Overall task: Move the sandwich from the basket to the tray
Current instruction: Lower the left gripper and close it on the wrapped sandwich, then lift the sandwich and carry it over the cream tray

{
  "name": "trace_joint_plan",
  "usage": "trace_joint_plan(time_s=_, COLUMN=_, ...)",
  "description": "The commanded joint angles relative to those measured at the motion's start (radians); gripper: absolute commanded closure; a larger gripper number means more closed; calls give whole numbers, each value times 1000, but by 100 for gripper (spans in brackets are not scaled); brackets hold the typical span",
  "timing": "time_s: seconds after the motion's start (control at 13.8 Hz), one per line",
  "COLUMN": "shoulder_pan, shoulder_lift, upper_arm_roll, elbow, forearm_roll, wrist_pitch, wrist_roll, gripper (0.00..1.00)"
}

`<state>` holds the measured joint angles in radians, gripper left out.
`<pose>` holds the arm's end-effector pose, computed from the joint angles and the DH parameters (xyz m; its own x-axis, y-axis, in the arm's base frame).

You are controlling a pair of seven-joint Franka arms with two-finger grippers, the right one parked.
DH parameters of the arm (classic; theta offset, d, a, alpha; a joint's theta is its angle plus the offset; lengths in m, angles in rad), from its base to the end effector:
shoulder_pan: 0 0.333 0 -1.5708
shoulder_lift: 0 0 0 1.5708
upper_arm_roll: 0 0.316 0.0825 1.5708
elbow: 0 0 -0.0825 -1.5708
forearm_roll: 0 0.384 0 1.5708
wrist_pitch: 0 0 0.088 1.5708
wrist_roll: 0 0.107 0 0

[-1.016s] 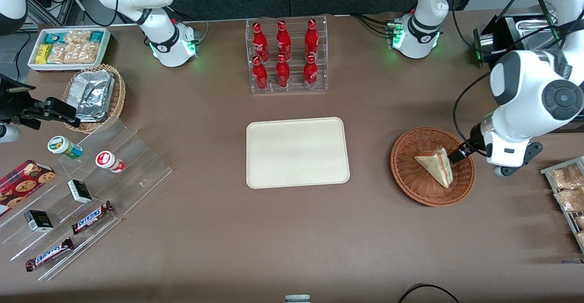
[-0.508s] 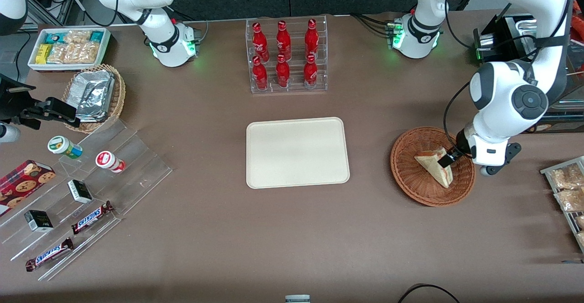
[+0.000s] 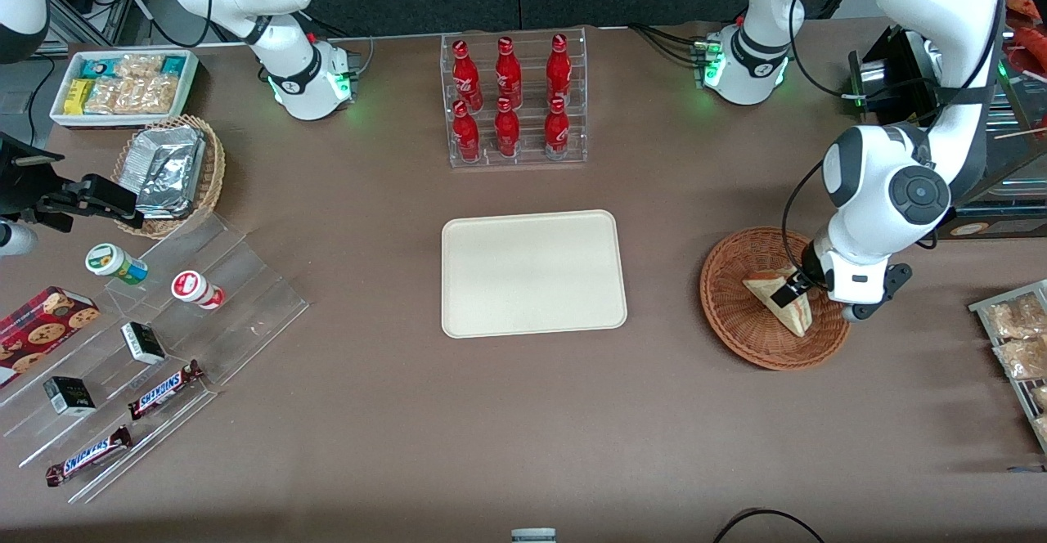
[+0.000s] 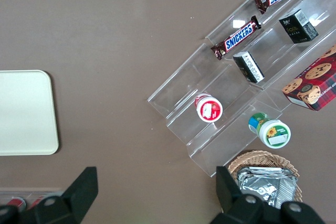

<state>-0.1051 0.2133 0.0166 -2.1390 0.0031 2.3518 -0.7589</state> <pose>0.5639 -0.0501 0.3054 0.7852 0.6193 0.0036 0.6193 -0.7851 -0.0045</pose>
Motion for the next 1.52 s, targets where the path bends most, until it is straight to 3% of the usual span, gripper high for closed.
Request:
trace_joint_plan(time_s=0.0, shoulder_pan=-12, shoulder_lift=3, upper_arm_roll=8, elbow=-18, forearm_roll=6, wrist_pitch=24, wrist_roll=-17, gripper=0)
trace_joint_plan(time_s=0.73, shoulder_pan=-8, shoulder_lift=54, upper_arm_roll=13, elbow=-44, forearm_roll=8, wrist_pitch=78, wrist_roll=-17, gripper=0)
trace_joint_plan(time_s=0.8, shoulder_pan=-7, shoulder_lift=54, upper_arm_roll=13, elbow=-47, forearm_roll=8, wrist_pitch=80, wrist_roll=-17, gripper=4)
trace_joint_plan(time_s=0.87, shoulder_pan=-7, shoulder_lift=52, upper_arm_roll=13, elbow=-47, forearm_roll=8, wrist_pitch=78, wrist_roll=-19, gripper=31)
trace_joint_plan(time_s=0.94, shoulder_pan=-7, shoulder_lift=52, upper_arm_roll=13, elbow=-47, forearm_roll=8, wrist_pitch=77, wrist_roll=-19, gripper=69)
trace_joint_plan(time_s=1.02, shoulder_pan=-7, shoulder_lift=52, upper_arm_roll=13, elbow=-47, forearm_roll=8, wrist_pitch=73, wrist_roll=-17, gripper=99)
trace_joint_plan(time_s=1.45, shoulder_pan=-7, shoulder_lift=37, upper_arm_roll=13, elbow=-42, forearm_roll=8, wrist_pitch=52, wrist_roll=-10, gripper=100)
